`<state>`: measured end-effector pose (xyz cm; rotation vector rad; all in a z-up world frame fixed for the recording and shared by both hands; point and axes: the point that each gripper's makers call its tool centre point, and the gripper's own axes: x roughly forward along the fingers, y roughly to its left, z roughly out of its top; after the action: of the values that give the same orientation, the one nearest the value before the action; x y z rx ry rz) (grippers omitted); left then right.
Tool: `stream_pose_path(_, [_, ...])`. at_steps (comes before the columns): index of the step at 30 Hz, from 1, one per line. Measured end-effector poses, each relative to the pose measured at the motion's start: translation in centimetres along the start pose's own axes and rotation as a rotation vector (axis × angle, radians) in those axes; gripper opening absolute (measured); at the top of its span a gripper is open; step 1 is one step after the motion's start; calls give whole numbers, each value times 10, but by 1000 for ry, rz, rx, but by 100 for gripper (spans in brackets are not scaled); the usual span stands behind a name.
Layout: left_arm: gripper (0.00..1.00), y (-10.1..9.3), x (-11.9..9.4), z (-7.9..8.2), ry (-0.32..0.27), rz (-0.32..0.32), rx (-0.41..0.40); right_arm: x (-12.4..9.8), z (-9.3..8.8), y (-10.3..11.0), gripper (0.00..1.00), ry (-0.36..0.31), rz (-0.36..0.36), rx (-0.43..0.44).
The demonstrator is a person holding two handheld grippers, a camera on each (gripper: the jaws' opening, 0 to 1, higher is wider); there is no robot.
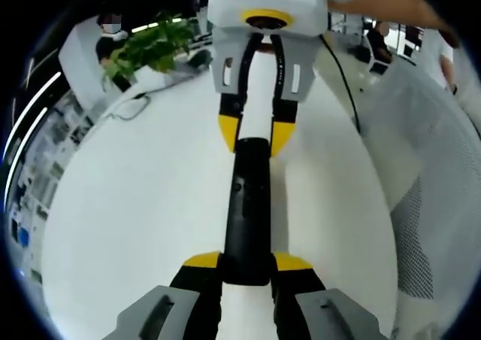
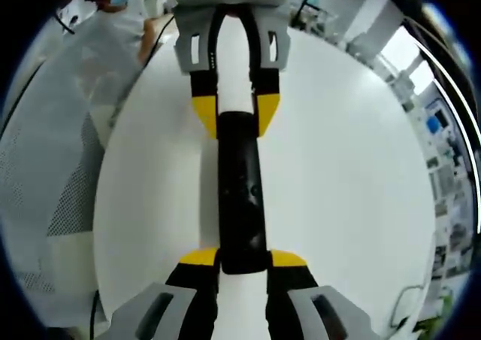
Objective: Press the specified remote control buttons in sequence, fully releasing each button before pressing the next.
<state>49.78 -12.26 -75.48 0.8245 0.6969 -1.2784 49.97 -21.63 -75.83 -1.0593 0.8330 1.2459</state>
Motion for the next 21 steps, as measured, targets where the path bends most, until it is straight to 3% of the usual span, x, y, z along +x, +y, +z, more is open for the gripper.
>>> stream_pose_path(21, [23,49,7,5,2,15,10,5,-4,-49,20,0,-26,-6])
